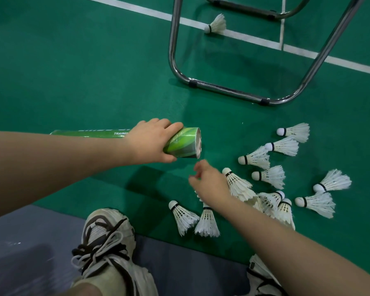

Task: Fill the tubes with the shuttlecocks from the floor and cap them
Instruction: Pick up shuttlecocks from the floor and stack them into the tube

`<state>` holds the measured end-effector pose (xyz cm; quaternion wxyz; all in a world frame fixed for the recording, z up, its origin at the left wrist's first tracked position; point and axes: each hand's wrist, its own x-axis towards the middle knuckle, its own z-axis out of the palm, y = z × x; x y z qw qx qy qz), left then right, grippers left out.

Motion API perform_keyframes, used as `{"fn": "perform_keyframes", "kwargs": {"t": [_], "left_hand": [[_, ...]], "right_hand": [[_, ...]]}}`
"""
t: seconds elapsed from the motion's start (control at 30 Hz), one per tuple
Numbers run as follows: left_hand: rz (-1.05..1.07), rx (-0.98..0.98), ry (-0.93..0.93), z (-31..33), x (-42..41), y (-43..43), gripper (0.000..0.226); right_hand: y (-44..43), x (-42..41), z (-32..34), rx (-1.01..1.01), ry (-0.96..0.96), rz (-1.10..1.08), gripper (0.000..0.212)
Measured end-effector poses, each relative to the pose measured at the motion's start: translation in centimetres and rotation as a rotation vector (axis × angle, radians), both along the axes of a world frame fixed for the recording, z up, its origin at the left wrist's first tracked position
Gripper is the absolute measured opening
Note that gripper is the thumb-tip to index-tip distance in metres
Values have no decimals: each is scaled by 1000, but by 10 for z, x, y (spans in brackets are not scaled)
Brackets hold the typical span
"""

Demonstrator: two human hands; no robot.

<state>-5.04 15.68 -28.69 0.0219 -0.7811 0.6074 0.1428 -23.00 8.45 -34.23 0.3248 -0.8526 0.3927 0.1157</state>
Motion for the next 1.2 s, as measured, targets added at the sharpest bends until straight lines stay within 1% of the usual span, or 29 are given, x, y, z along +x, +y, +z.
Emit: {"fn": "perform_keyframes", "kwargs": {"t": [0.07, 0.13, 0.3, 0.37, 0.43, 0.53, 0.73, 0.83, 0.93, 1.0, 1.07, 1.2], "left_hand": [[8, -11, -2, 1, 1, -1, 80], [14, -21, 0, 1, 2, -1, 81], [6, -9, 1, 0, -1, -1, 80], [-5, -4, 2, -1, -3, 0, 80], [-16, 4, 1, -2, -5, 1, 80], [-36, 6, -9, -3, -7, 3, 80], [-60, 27, -26, -8, -10, 5, 80], [-68, 31, -26, -8, -12, 5, 80], [-84, 34, -31, -9, -16, 5, 80], [-98, 40, -30, -10, -20, 5, 79], [-108, 49, -28, -11, -23, 2, 79], [-113, 47, -18, -12, -30, -9, 78]], "right_hand": [[18, 0, -6, -146, 79, 264, 37], [35, 0, -11, -203, 122, 434, 44], [52, 6, -22, -255, 307, 594, 58], [51, 7, -25, -263, 339, 599, 61], [47, 7, -27, -269, 330, 578, 62], [40, 5, -27, -271, 298, 544, 57], [40, 4, -27, -271, 261, 543, 49], [41, -1, -27, -268, 174, 534, 43], [37, -8, -22, -317, 95, 540, 37], [30, -13, -16, -351, 105, 549, 33], [22, -17, -10, -367, 147, 539, 36], [5, -29, -7, -346, 266, 502, 55]]}}
